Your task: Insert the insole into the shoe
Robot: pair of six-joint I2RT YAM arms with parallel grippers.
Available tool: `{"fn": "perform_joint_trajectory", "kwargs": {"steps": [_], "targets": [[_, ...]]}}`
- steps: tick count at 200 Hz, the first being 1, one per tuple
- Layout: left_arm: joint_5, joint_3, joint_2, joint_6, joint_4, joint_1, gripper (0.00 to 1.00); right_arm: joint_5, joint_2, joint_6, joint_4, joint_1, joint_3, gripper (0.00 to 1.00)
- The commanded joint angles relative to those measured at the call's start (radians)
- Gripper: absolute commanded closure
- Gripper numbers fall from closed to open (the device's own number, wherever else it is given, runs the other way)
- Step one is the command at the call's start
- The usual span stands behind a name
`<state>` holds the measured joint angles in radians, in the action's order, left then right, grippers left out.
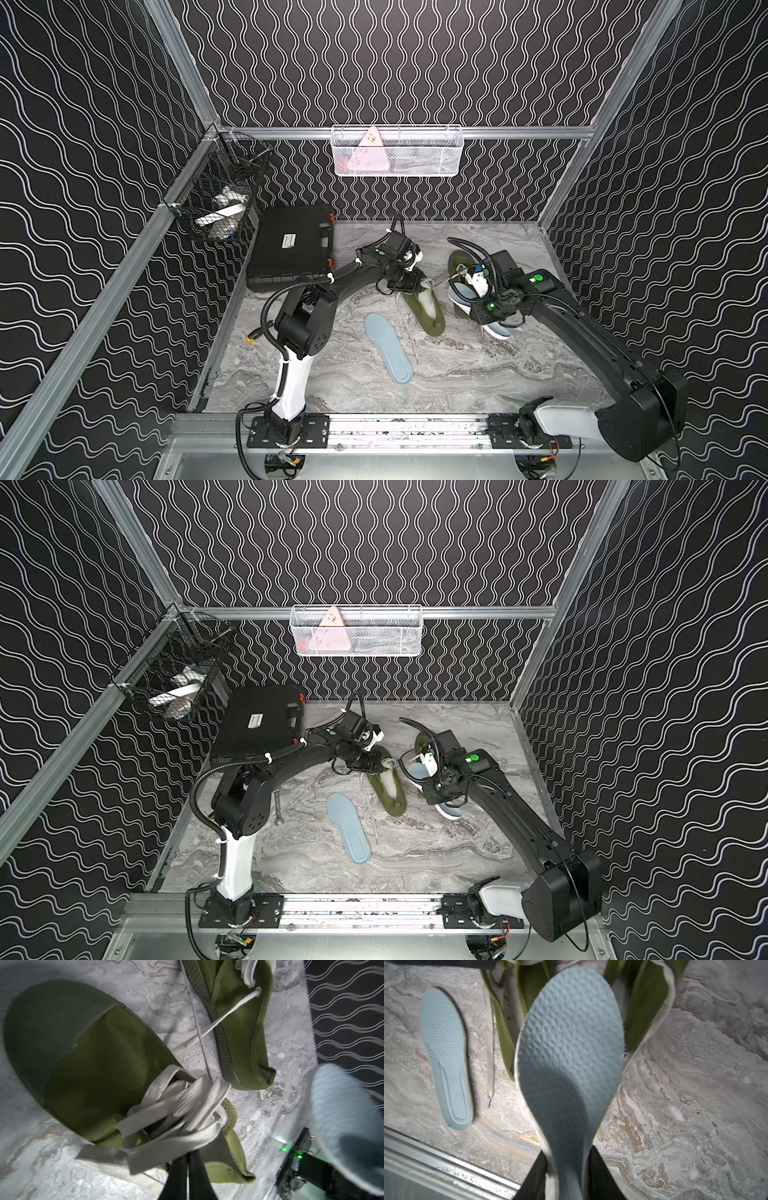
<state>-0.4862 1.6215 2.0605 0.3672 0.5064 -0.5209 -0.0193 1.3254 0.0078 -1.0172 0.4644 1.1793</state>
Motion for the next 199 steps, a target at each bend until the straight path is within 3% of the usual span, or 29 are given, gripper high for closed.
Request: {"fn": "perform_joint_trajectory", "kwargs": {"steps": [1, 80, 199], "targets": [[-0.093, -0.041, -0.030, 0.101, -0.090, 0.010, 1.00, 0.015, 0.031, 0.013, -0.013, 0.050, 0.020, 0.68], [-0.124, -0.086, -0.054, 0.190, -0.125, 0.015, 1.00, -0.004, 0.105, 0.042, -0.007, 0.147, 0.059, 0.69], [-0.143, -0.120, -0.071, 0.241, -0.152, 0.016, 1.00, -0.068, 0.140, 0.066, 0.022, 0.164, 0.050, 0.70]]}}
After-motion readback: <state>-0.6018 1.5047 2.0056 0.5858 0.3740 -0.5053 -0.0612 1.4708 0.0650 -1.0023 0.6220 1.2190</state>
